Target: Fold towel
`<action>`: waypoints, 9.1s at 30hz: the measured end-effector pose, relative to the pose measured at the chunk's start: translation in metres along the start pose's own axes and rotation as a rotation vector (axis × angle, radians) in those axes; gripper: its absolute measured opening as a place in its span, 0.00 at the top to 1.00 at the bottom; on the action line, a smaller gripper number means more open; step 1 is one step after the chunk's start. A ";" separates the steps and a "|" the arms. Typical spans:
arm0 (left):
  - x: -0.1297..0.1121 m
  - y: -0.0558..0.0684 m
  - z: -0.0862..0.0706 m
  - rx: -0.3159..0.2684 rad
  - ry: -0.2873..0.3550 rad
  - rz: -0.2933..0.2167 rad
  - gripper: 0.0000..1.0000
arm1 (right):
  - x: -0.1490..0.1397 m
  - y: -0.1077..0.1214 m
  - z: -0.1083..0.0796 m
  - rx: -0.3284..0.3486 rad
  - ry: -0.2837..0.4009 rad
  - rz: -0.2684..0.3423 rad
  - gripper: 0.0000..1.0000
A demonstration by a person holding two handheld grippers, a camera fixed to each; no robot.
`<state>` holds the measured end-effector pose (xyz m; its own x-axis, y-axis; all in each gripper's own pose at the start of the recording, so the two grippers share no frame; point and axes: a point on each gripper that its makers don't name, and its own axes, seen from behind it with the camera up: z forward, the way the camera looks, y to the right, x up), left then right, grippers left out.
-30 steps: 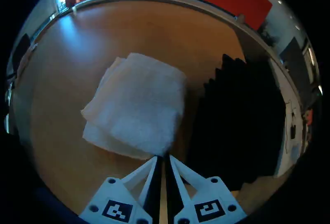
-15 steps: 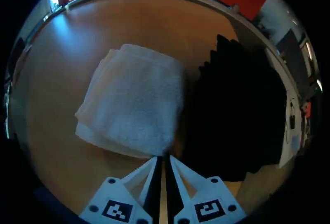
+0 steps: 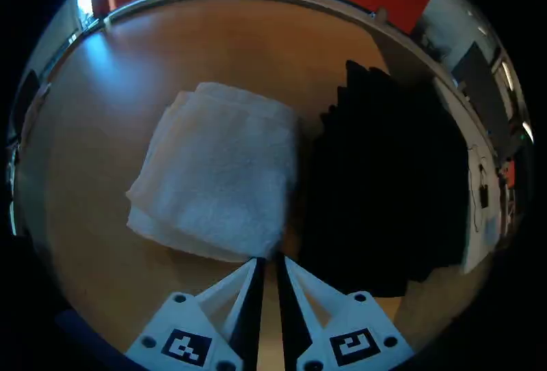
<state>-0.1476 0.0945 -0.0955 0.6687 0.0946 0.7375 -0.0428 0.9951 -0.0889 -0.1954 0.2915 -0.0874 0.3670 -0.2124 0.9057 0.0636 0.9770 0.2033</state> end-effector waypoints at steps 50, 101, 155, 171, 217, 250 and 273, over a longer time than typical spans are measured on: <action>-0.002 -0.016 -0.006 0.001 0.019 -0.021 0.12 | 0.053 -0.124 -0.008 0.148 0.129 -0.125 0.46; -0.002 -0.019 -0.010 0.003 0.027 -0.025 0.12 | 0.047 -0.126 -0.017 0.180 0.137 -0.118 0.27; 0.038 -0.031 -0.011 0.002 0.117 -0.028 0.12 | 0.149 -0.070 -0.102 -0.037 0.709 0.254 0.00; 0.084 -0.044 -0.018 0.033 0.266 -0.022 0.12 | 0.167 -0.056 -0.128 -0.147 0.822 0.262 0.01; 0.195 -0.091 -0.043 0.011 0.600 -0.161 0.12 | 0.255 -0.157 -0.241 -0.088 1.097 0.209 0.01; 0.218 -0.096 -0.049 -0.013 0.676 -0.167 0.13 | 0.303 -0.259 -0.271 -0.005 1.183 0.223 0.01; 0.221 -0.101 -0.050 -0.010 0.729 -0.130 0.12 | 0.309 -0.286 -0.277 -0.001 1.166 0.197 0.01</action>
<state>0.0412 0.0135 0.0432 0.9913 -0.0700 0.1113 0.0748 0.9964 -0.0396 0.1566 -0.0488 0.0315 0.9958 0.0854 0.0343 -0.0884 0.9913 0.0970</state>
